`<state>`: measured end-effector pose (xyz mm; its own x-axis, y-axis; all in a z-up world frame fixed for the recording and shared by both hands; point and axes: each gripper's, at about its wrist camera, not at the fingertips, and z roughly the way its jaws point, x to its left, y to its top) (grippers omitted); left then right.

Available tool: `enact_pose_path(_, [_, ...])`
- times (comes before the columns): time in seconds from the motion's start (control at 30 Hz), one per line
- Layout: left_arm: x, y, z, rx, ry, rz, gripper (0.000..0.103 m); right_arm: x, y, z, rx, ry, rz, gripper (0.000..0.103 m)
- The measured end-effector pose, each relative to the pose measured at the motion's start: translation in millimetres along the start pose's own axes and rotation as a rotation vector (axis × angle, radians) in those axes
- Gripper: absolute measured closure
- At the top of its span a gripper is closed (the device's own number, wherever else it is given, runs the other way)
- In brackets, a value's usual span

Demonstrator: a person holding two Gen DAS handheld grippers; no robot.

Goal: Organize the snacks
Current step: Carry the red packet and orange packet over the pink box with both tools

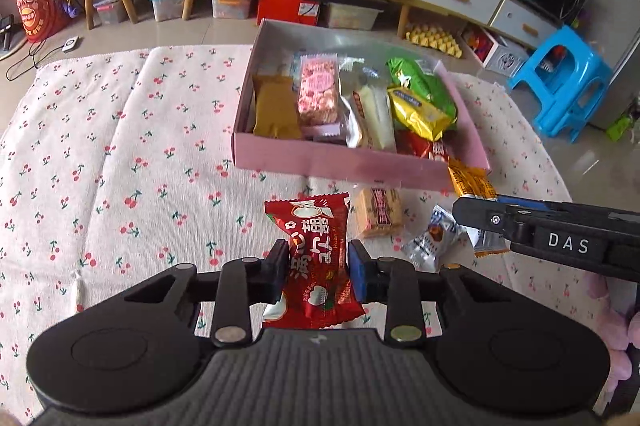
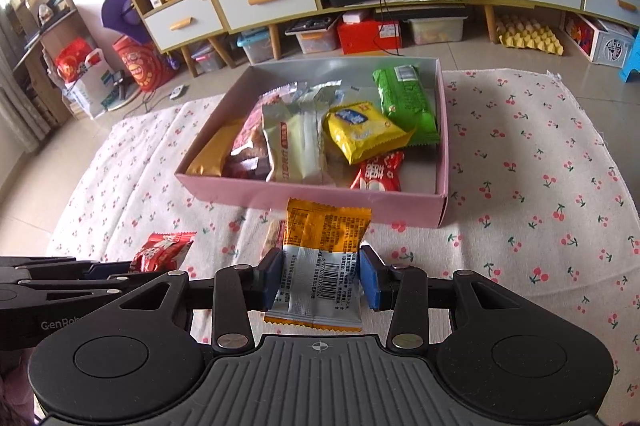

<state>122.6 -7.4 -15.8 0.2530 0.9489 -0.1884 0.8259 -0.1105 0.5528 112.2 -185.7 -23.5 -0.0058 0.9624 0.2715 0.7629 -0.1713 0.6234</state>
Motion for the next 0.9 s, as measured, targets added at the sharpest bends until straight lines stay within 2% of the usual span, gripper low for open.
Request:
enact_pose_path(0.33, [5.1, 34.4, 12.9, -0.130, -0.035, -0.067, 0.074, -11.1, 34.4, 19.3, -0.081, 0.049, 0.136, 0.063])
enact_pose_path(0.5, [4.7, 52.1, 23.7, -0.169, -0.010, -0.016, 0.074, -22.4, 50.5, 34.0, -0.110, 0.063, 0.230, 0.063])
enact_pose_path(0.67, [3.0, 82.3, 43.9, -0.170, 0.008, 0.049, 0.074, -38.3, 71.6, 49.9, -0.109, 0.073, 0.299, 0.063])
enact_pose_path(0.9, [1.1, 101.5, 67.0, -0.180, 0.039, 0.094, 0.073, -60.9, 87.2, 71.9, -0.116, 0.079, 0.340, 0.063])
